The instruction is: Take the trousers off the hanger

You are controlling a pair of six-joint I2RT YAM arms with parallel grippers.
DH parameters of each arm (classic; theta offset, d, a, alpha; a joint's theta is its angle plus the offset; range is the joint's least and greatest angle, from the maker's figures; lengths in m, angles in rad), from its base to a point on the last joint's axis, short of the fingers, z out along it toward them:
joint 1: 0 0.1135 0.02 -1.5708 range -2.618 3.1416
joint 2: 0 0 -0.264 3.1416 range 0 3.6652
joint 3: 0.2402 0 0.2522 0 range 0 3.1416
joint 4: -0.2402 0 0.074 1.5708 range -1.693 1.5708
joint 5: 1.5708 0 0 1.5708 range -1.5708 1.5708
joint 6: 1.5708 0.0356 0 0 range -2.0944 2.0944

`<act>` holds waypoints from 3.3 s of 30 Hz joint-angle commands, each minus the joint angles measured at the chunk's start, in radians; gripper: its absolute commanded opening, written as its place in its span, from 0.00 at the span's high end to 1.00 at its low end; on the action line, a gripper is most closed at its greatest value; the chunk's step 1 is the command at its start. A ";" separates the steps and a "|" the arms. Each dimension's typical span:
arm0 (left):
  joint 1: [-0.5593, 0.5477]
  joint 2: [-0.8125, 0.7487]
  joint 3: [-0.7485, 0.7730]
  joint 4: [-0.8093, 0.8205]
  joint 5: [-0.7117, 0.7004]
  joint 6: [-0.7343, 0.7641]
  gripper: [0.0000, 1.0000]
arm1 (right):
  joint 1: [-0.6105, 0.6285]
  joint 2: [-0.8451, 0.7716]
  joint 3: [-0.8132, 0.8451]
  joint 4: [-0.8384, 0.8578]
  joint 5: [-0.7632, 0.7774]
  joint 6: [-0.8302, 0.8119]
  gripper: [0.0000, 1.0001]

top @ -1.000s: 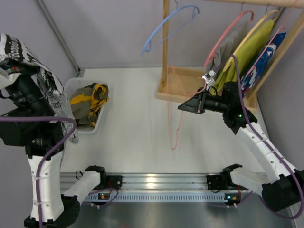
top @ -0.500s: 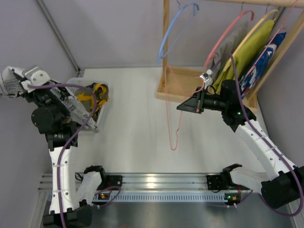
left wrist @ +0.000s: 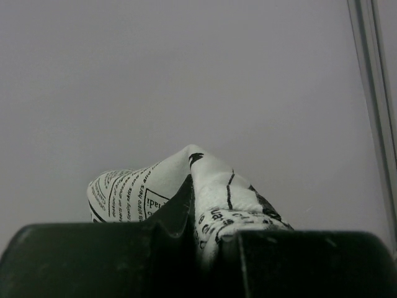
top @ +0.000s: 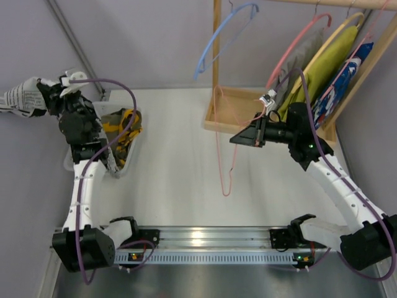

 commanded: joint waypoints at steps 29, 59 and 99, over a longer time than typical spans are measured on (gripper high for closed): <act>-0.058 0.144 -0.273 -0.661 0.124 -0.438 0.60 | 0.021 0.008 0.154 0.013 0.059 -0.002 1.00; -0.517 -0.124 0.196 -1.181 0.918 -0.607 0.02 | 0.040 0.106 0.238 -0.080 0.523 0.134 1.00; -1.194 0.282 0.228 -1.095 0.157 -0.675 0.89 | 0.095 0.113 0.269 -0.114 0.638 0.123 1.00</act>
